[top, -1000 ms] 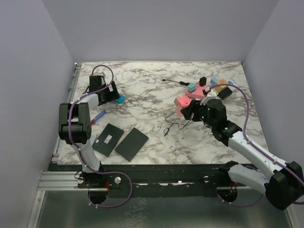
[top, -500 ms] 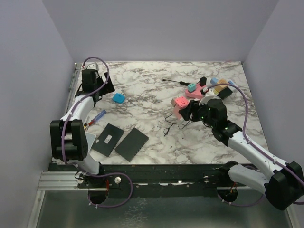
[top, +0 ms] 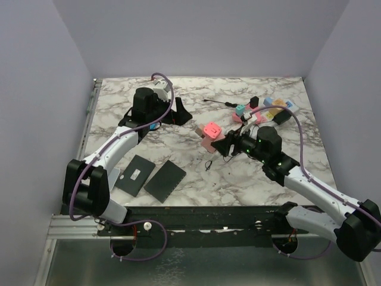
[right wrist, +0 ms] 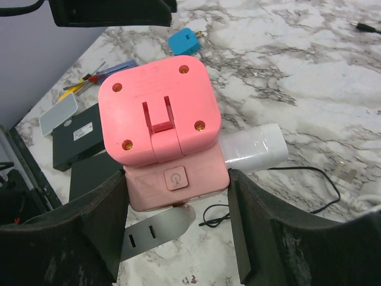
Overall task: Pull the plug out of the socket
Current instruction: Remove the plug from the socket.
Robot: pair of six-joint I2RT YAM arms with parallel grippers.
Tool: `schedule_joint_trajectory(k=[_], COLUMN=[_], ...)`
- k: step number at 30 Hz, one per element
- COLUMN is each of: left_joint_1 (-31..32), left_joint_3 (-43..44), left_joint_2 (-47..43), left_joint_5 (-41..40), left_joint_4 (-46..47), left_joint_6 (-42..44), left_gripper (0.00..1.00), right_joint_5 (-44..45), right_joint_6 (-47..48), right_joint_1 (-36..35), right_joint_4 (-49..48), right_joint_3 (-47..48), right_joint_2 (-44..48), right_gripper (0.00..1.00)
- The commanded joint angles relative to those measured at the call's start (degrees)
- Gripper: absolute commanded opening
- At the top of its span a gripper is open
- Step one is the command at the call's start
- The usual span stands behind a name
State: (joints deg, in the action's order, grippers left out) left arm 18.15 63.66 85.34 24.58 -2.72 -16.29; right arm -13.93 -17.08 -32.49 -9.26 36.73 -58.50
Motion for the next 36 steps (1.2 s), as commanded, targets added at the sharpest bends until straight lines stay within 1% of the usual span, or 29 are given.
schedule_joint_trajectory(k=[1,6,11,16,21,25,31,36], left_joint_1=[0.81,0.85,0.92,1.81,1.98,2.17,4.57,5.83], left_joint_3=[-3.96,-5.48,-6.43,-5.94,-6.79,-7.61,-7.74,-10.03], left_joint_2=[-3.58,-4.35,-2.17,-0.09,-0.24,-0.44,1.95,2.56], left_joint_5=[11.90,12.57,18.24,21.24,18.66,16.61,17.55,18.08], left_joint_4=[11.86,15.60,21.38,21.71,21.79,21.74,22.42,28.91], left_joint_6=[-10.57,-14.62,-20.80,-21.76,-22.05,-23.39,-26.01,-30.93], left_gripper=[0.99,0.99,0.99,0.99,0.99,0.99,0.99,0.99], right_joint_5=[4.12,5.57,6.94,9.14,15.48,16.59,18.66,19.34], right_joint_6=[3.35,3.32,5.08,7.39,7.03,7.19,7.50,6.13], right_joint_1=[-3.91,-4.97,-5.96,-6.43,-6.62,-6.91,-7.45,-8.27], right_joint_4=[-9.28,-13.77,-15.73,-16.40,-16.13,-19.79,-23.04,-25.69], right_joint_3=[-1.00,-1.41,-0.13,0.77,1.79,0.29,-0.11,0.23], right_joint_2=[-0.90,-3.76,-6.50,-7.86,-8.82,-7.98,-8.31,-9.64], right_gripper=[0.00,0.00,0.00,0.00,0.00,0.00,0.00,0.00])
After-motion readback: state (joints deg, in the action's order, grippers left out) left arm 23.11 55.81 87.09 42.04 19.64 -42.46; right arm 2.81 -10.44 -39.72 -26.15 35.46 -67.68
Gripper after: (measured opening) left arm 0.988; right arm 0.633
